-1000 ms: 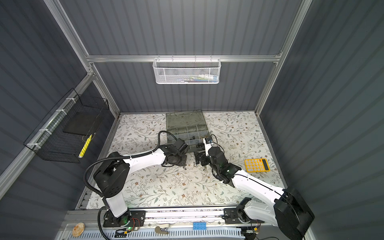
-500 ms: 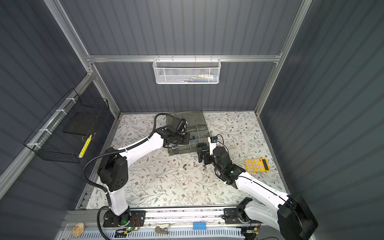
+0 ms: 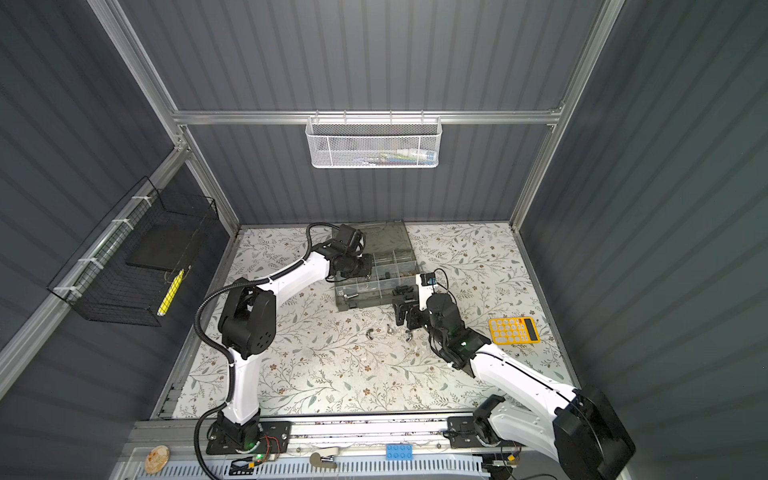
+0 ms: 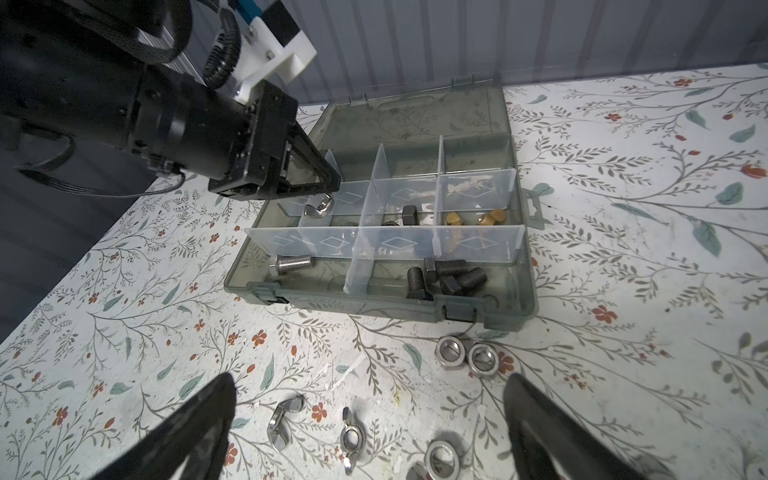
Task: Sort the screws and nuts into containers
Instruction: 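Carry the wing nut with the left gripper over the box and release it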
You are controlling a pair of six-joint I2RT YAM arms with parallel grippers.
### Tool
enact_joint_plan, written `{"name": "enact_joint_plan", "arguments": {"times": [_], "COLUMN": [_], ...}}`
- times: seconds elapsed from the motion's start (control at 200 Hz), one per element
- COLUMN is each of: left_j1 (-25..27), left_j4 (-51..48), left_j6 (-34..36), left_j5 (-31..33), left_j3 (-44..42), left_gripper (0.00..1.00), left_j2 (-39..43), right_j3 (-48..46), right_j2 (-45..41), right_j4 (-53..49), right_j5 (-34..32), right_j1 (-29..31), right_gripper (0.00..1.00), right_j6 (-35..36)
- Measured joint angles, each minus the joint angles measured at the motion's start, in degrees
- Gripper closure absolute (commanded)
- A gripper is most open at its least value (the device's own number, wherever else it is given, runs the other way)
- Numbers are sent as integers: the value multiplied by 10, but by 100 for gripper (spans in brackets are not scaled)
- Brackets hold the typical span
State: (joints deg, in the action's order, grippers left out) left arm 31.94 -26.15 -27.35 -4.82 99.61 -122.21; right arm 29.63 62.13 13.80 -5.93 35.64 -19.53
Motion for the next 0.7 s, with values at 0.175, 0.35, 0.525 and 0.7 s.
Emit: {"name": "enact_joint_plan", "arguments": {"times": [0.175,0.35,0.525,0.7], "left_j1": [-15,-18,-17,-17], "left_j4": [15,10,16,21], "left_j6": [0,0,0,-1], "left_j5": [-5,-14,-15,-21], "left_j3": [11,36,37,37], "left_gripper": [100,94,86,80], "left_j2": [-37,-69,-77,-77], "right_j3": [0,0,0,0], "right_j2": [13,22,37,37], "right_j4": [3,13,15,20], "right_j5": [13,20,27,32], "right_j1": [-1,-2,-3,-6], "right_gripper": [1,1,1,1], "right_j6": [-5,-9,-10,-12]}}
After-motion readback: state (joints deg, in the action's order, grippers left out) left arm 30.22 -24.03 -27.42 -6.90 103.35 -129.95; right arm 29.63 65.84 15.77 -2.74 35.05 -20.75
